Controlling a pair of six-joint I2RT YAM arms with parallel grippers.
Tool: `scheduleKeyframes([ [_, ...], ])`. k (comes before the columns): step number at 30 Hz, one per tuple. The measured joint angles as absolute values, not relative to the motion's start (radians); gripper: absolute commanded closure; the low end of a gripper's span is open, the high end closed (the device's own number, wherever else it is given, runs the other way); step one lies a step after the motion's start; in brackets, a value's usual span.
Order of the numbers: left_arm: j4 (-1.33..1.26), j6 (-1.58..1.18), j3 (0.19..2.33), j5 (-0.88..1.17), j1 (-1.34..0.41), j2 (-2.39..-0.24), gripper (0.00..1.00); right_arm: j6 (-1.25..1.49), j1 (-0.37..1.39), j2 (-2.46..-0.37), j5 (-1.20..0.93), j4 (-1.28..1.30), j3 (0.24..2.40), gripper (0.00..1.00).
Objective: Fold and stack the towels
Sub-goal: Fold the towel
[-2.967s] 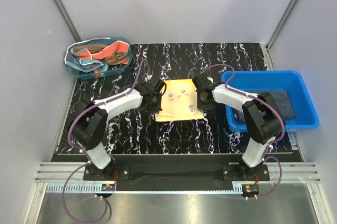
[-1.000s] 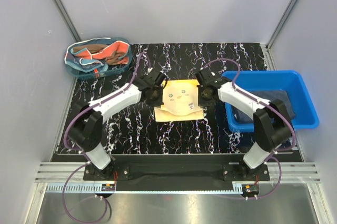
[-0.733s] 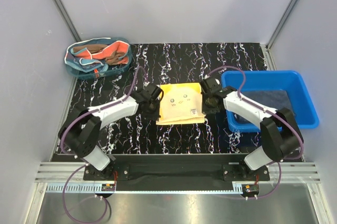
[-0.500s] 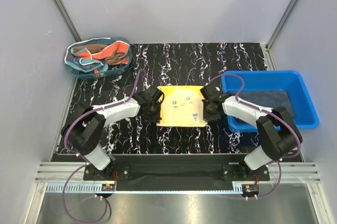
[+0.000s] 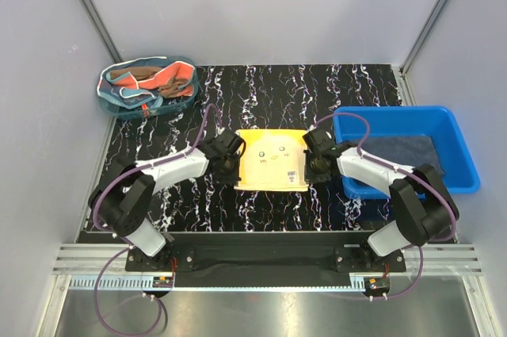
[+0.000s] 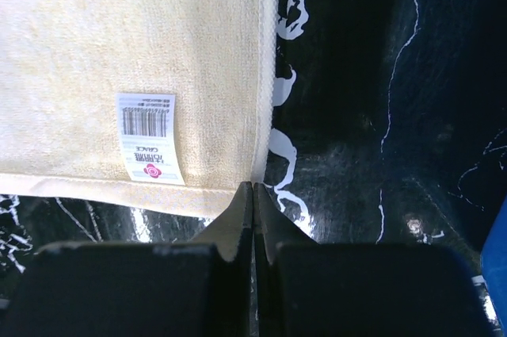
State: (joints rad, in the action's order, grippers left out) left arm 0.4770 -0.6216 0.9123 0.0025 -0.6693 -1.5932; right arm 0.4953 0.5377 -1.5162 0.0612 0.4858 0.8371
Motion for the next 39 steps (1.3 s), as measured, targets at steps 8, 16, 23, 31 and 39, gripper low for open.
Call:
scheduleKeyframes([
  [8, 0.534, -0.626, 0.942, -0.025, -0.67, -1.49, 1.0, 0.508, 0.538, -1.417, 0.032, 0.488, 0.824, 1.0],
  [16, 0.498, -0.638, 0.862, -0.015, -0.673, -1.51, 1.0, 0.558, 0.539, -1.423, -0.047, 0.405, 0.69, 1.0],
  [23, 0.489, -0.639, 0.85, -0.014, -0.674, -1.541, 1.0, 0.586, 0.54, -1.404, -0.073, 0.348, 0.658, 0.93],
  [31, 0.496, -0.662, 0.851, -0.044, -0.674, -1.547, 0.89, 0.608, 0.54, -1.328, -0.091, 0.35, 0.628, 0.56],
  [39, 0.545, -0.672, 0.854, -0.081, -0.651, -1.547, 0.51, 0.492, 0.54, -1.354, -0.095, 0.408, 0.776, 0.38],
])
